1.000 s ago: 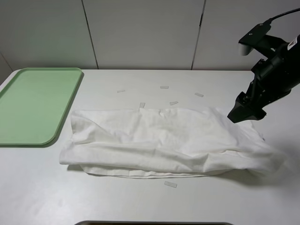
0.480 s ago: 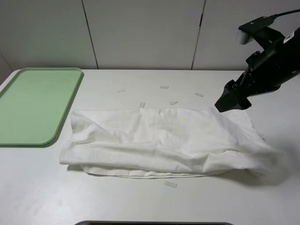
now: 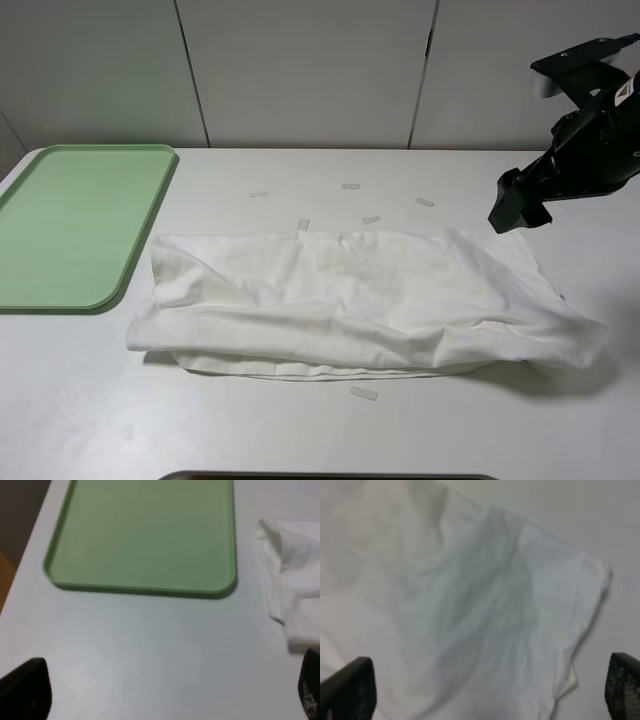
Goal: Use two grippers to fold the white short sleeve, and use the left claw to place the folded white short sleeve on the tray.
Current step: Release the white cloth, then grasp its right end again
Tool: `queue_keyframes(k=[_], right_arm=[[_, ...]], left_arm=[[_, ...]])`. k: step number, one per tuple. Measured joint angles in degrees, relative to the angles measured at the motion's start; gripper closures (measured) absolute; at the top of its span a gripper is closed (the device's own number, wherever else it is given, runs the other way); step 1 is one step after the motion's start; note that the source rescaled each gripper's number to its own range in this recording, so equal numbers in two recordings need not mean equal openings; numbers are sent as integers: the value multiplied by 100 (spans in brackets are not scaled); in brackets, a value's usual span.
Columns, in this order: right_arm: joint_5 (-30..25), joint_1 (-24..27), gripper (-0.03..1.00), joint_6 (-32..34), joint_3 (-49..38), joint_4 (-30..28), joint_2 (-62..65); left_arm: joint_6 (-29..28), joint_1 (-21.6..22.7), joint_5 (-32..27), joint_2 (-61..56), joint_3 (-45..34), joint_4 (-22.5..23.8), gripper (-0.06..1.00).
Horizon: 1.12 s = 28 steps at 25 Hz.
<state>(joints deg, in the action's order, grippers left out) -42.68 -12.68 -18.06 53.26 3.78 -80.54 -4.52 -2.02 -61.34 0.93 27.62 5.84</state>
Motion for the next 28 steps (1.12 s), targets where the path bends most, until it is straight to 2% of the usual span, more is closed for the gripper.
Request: queue_keyframes(k=[3,5,7,11,18,19,28], right_arm=[[4,0,-3,522,0,-378,-62],[4,0,-3,798,0,-601,-125],[4,6,-3,1355,0,-1016,-327],[-28,180,-3,1806,0,-1257,-629],[68,824,-3,1890,5,-1230,-1112],[228,927,-3,1895,5,-1212,-1247],[702,952,-3,1806,5,-1209,-2041]], left_arm=[[0,272,0,-20,0,0,-4],[-5,303,7,-116,0,0,-4],[-5,316,7,-127,0,0,-4],[-5,322,19,-127,0,0,-4],[-5,322,19,-127,0,0,-4],[-5,322,19,-127,0,0,-4],[-5,322,19,-127,0,0,-4]])
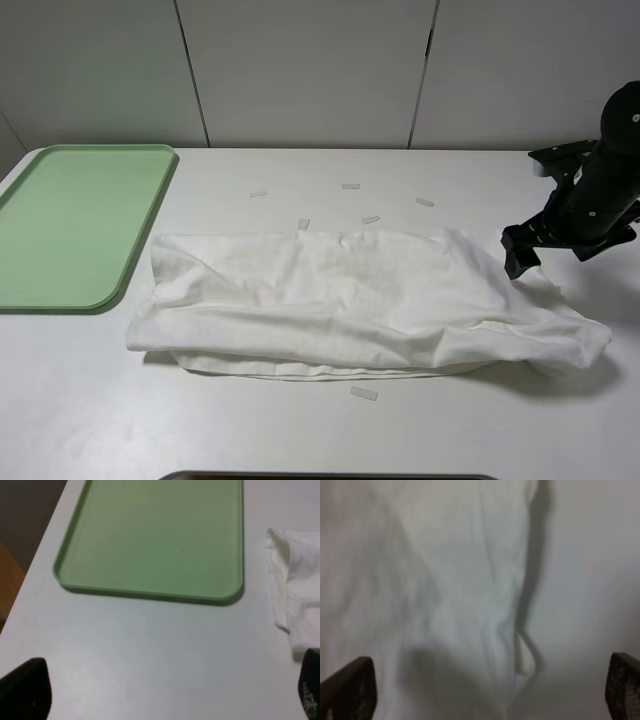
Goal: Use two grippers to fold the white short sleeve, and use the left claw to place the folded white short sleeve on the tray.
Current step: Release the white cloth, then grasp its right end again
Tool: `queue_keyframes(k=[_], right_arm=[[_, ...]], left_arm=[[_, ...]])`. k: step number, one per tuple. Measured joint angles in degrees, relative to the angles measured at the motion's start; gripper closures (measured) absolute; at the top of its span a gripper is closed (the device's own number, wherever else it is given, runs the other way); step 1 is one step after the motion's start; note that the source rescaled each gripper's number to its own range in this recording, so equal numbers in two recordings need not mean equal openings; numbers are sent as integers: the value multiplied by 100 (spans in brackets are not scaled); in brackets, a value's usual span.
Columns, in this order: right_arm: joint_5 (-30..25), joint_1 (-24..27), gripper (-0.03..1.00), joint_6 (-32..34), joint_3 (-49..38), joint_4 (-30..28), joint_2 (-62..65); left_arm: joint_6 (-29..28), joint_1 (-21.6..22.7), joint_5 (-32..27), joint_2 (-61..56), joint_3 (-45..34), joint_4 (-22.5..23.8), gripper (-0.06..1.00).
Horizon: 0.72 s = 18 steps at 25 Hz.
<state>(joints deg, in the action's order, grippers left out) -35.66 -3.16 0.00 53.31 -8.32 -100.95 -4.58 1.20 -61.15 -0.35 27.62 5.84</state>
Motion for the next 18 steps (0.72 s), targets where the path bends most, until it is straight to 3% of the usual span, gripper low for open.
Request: queue_keyframes(k=[9,18], right_arm=[[383,0,-3,0,6,-47,-931],[294,0,-3,-52,112,10,-1209]], left_arm=[[0,0,0,0,0,0,-4],[0,0,0,0,0,0,-4]])
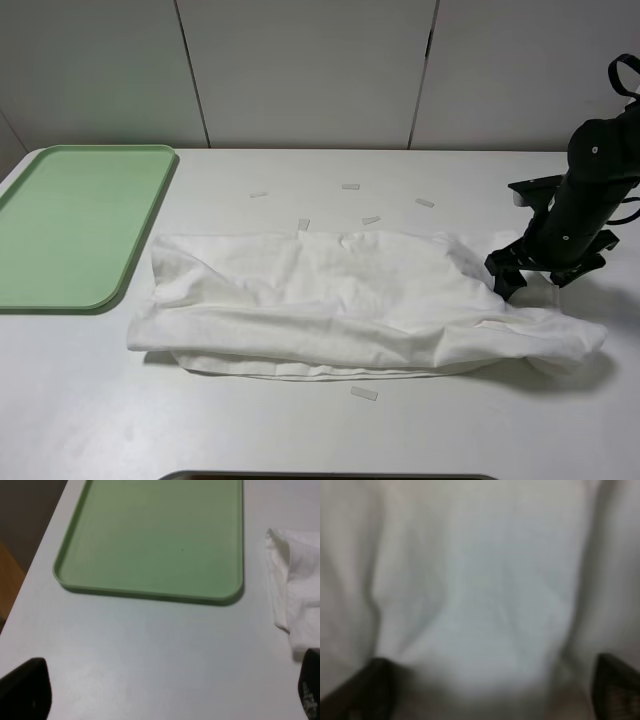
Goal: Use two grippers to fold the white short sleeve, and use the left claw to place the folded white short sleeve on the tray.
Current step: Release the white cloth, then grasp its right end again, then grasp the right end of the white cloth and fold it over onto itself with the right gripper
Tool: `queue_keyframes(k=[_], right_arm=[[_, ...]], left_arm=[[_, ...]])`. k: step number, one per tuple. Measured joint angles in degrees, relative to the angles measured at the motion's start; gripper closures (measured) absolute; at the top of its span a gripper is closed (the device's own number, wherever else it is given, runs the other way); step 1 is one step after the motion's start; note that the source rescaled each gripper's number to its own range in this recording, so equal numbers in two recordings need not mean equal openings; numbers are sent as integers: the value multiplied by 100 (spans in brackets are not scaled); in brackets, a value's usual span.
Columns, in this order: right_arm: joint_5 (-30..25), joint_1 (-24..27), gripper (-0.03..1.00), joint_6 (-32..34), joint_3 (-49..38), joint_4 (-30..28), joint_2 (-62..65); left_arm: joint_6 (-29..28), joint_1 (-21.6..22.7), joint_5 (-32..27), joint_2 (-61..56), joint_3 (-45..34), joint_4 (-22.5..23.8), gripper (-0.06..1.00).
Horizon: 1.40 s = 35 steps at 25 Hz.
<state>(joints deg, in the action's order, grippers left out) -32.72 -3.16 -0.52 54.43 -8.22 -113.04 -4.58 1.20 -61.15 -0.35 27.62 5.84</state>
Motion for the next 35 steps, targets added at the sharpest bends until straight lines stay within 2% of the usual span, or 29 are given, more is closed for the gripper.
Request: queue_keyframes(k=[2,3,4,6,7,9,19,27,30,35], right_arm=[[-19,1,-1,1,5,28,-4],[-29,6,8,1,6,158,-25],[-57,0,22,1,6,252,-36],[-52,-35,66,1,6,509,-53],[-39,-35,79,1,6,509,-53],[-35,-35,89,1,6,503,-53],[-12,-28,88,1,-30,156,176],[-322,-17,88,1,-78,-222,1066],[-686,-17,88,1,6,-350,1357],[-1880,-17,88,1,857,-609,1529]], left_arm=[[0,0,0,0,0,0,-4],[0,0,0,0,0,0,-4],[0,0,0,0,0,0,-4],[0,0,0,-1,0,0,-4],[0,0,0,-1,0,0,-4],[0,0,0,-1,0,0,-4],[0,0,0,-1,0,0,-4],[0,0,-6,-1,0,11,-4],[0,0,-6,-1,0,11,-4],[0,0,-6,-1,0,11,-4]])
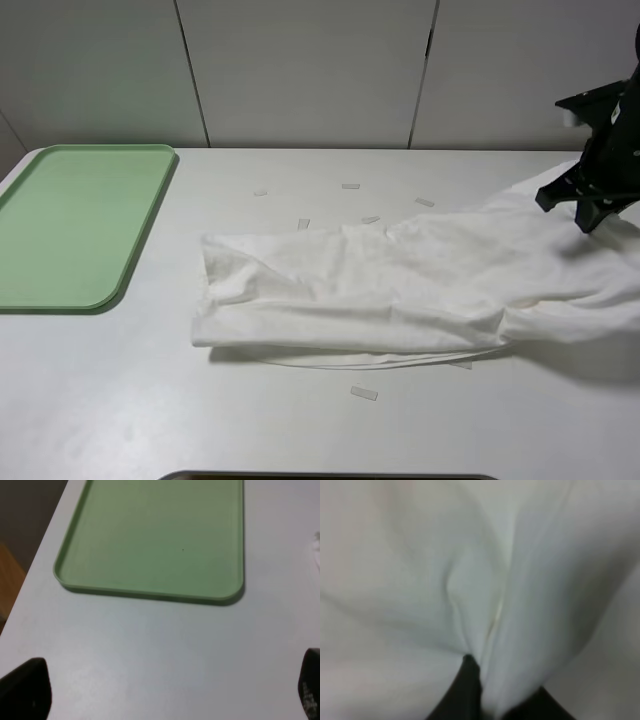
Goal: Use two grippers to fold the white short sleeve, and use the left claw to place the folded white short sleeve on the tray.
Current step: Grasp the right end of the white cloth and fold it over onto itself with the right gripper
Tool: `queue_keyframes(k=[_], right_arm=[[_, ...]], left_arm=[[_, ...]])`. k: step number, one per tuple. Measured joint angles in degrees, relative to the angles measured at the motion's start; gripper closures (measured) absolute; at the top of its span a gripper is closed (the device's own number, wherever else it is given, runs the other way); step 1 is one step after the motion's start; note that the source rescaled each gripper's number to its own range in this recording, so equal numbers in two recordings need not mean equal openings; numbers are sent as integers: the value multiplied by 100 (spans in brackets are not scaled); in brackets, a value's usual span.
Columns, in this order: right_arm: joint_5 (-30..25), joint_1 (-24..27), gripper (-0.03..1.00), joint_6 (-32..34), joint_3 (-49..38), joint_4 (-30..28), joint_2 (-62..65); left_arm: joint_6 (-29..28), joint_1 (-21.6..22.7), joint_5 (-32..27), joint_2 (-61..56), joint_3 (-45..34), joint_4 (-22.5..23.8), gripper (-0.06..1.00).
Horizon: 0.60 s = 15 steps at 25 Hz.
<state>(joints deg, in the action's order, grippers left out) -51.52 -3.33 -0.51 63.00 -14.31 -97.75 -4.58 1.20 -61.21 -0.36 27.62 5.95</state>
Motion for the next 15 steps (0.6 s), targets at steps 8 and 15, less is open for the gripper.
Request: queue_keyframes(k=[8,15], right_arm=[[-1111,0,88,-384,1361,-483,7],[-1092,0,88,-445,1408,-339,7]], left_arm=[[0,0,0,-5,0,0,-4],[0,0,0,-5,0,0,-4]])
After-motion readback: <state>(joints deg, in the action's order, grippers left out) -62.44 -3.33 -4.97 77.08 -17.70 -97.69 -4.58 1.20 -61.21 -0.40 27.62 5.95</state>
